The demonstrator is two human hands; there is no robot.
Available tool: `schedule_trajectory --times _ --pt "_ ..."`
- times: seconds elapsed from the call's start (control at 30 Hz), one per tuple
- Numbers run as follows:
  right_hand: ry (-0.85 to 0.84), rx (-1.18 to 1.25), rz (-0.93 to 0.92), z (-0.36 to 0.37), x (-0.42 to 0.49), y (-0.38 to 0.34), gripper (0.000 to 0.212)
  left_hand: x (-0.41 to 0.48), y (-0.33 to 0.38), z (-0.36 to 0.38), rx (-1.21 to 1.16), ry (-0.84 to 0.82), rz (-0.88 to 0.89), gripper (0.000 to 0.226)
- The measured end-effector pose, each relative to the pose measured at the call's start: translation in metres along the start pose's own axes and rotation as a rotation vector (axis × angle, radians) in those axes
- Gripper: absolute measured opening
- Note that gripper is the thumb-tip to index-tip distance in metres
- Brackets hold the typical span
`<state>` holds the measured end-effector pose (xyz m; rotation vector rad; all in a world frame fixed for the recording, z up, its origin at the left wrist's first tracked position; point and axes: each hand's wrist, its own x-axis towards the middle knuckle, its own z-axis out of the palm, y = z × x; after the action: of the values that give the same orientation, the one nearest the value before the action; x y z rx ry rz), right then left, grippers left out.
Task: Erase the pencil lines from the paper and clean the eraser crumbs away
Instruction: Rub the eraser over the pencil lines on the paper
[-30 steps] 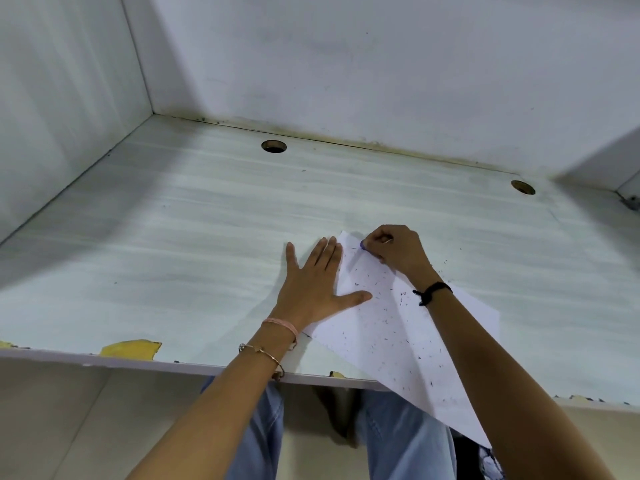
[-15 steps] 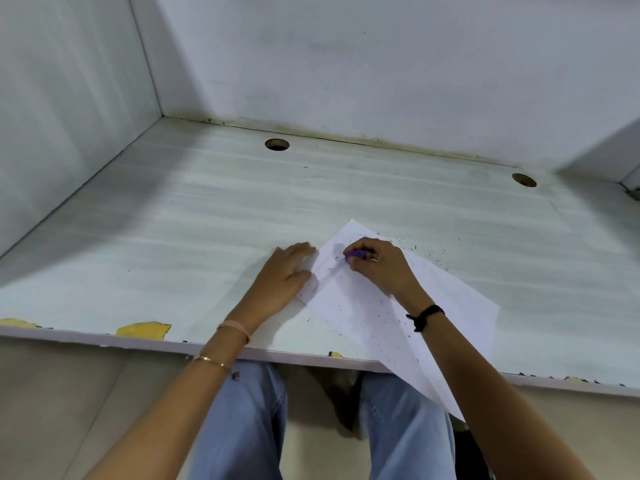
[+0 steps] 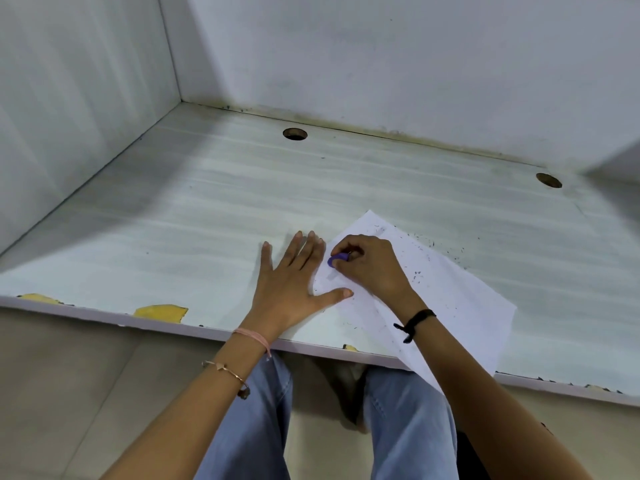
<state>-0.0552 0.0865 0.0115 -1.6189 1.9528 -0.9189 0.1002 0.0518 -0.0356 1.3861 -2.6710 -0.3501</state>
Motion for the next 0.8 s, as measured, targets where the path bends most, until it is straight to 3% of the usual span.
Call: schedule_trajectory --times 0.17,0.3,0.43,0.57,0.7,0.8 --pt "-0.144 0.003 -0.048 0.008 -0.012 -0.011 0.010 0.001 -0.002 0.002 0.038 0.039 -0.003 0.113" --pt "-0.028 -0.045 -0.044 0.005 -0.002 -0.012 0.010 0.001 -0.001 0.004 0.007 0.054 0.000 0.111" --pt "-0.179 -0.062 -0.025 0.008 -0.007 -0.018 0.008 0.003 -0.003 0.006 0.011 0.067 0.004 0.115" --pt "-0.042 -0.071 0.001 0.003 0.001 -0.015 0.007 0.004 -0.002 0.008 -0.014 0.077 -0.003 0.118" --pt "-0.199 -0.088 -0.013 0.004 -0.004 -0.018 0.007 0.004 -0.003 0.007 0.020 0.074 -0.001 0.118" --pt "-0.058 -0.060 0.018 0.002 0.003 -0.016 0.006 0.004 -0.003 0.009 -0.016 0.072 -0.010 0.117"
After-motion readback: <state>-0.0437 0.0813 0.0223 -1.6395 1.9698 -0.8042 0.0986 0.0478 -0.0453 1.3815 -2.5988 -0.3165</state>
